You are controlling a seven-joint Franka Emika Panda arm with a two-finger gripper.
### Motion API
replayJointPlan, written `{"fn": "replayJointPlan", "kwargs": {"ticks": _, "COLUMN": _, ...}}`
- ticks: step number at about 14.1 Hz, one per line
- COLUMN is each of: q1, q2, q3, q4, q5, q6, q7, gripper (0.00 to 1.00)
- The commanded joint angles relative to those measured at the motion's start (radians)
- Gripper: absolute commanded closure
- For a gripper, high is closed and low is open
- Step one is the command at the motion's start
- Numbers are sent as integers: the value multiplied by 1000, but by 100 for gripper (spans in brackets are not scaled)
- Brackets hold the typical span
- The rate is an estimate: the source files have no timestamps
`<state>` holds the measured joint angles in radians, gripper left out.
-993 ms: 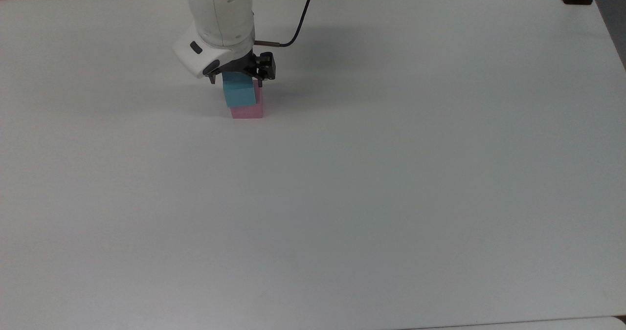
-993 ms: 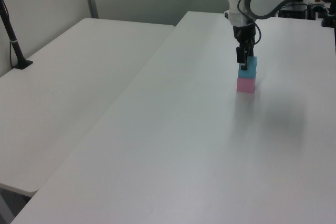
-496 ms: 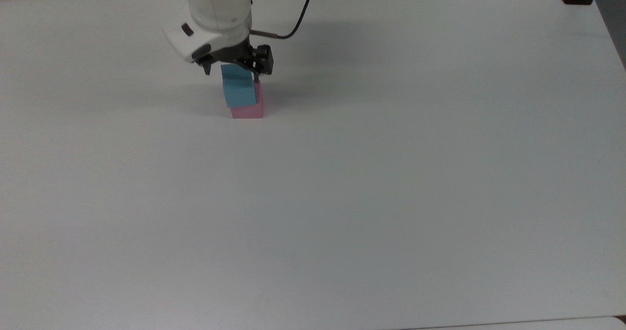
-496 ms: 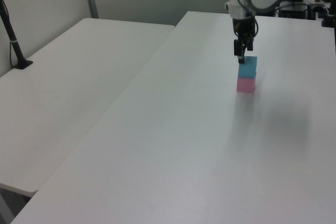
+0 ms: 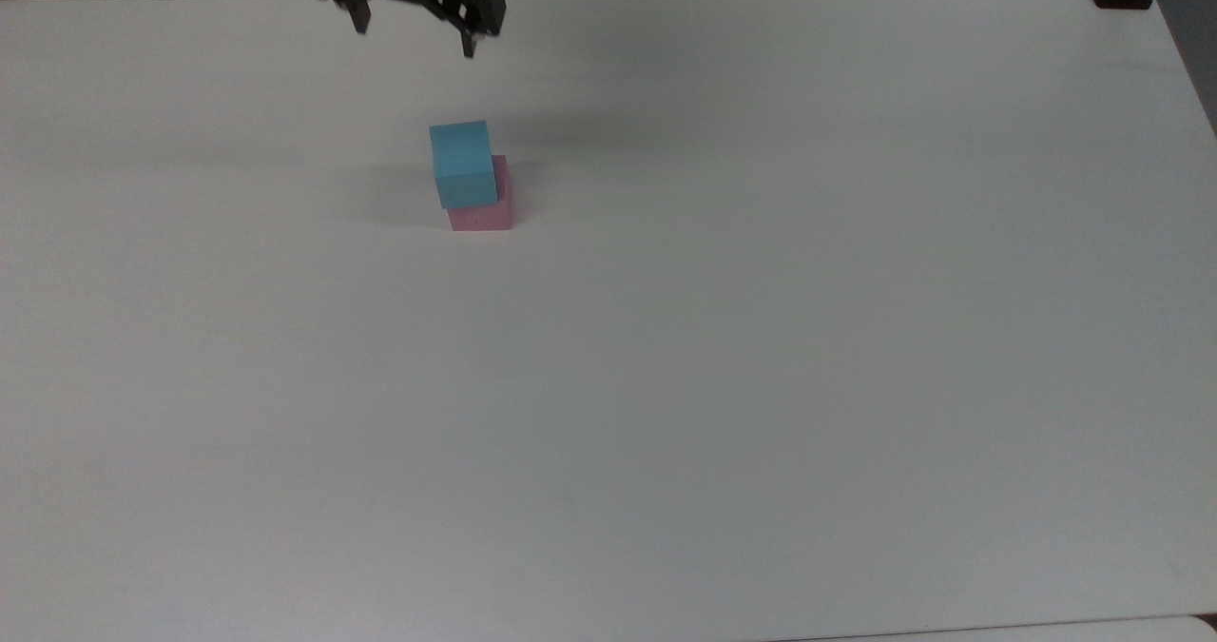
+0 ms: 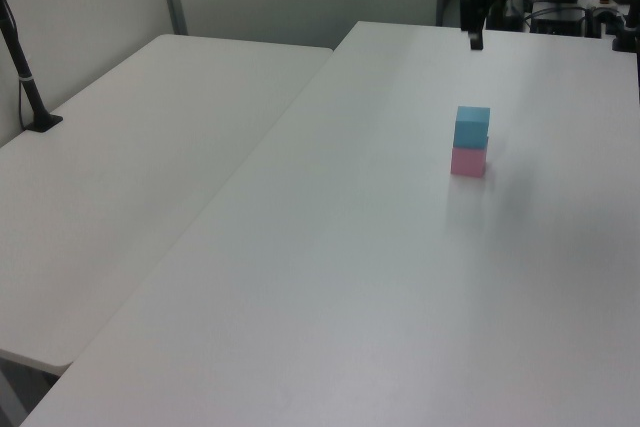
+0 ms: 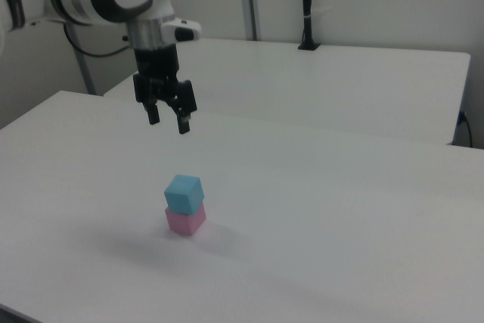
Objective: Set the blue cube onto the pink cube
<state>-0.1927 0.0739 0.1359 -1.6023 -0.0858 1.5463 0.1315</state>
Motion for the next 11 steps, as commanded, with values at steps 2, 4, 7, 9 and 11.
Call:
{"fn": "replayJointPlan", "kwargs": {"ticks": 2, "q1": 38, "q2": -95, "q3": -106, "q4": 8, "q5": 58, "q6": -100, "q7": 5, "gripper": 0}}
{"fn": "replayJointPlan", "kwargs": {"ticks": 4, "q1": 135, "q2": -114, "q3": -220, "q4": 10, "q5": 64, "q6": -91, "q7": -28, "gripper": 0}}
{"fn": "replayJointPlan", "kwargs": {"ticks": 7, "q1": 167, "q2": -109, "q3": -256, "q4": 8, "q5": 63, "q6": -14, "q7": -208, "gripper": 0}}
{"fn": "replayJointPlan", "kwargs": {"ticks": 9, "q1": 164, "q2": -108, "q3": -260, "q4": 7, "q5": 60, "q6": 14, "q7": -236, "gripper": 0}}
{"fn": "replayJointPlan", "kwargs": {"ticks": 11, "q1": 167, "q2": -106, "q3": -260, "q4": 1, "q5": 60, "q6": 20, "q7": -257, "gripper": 0}}
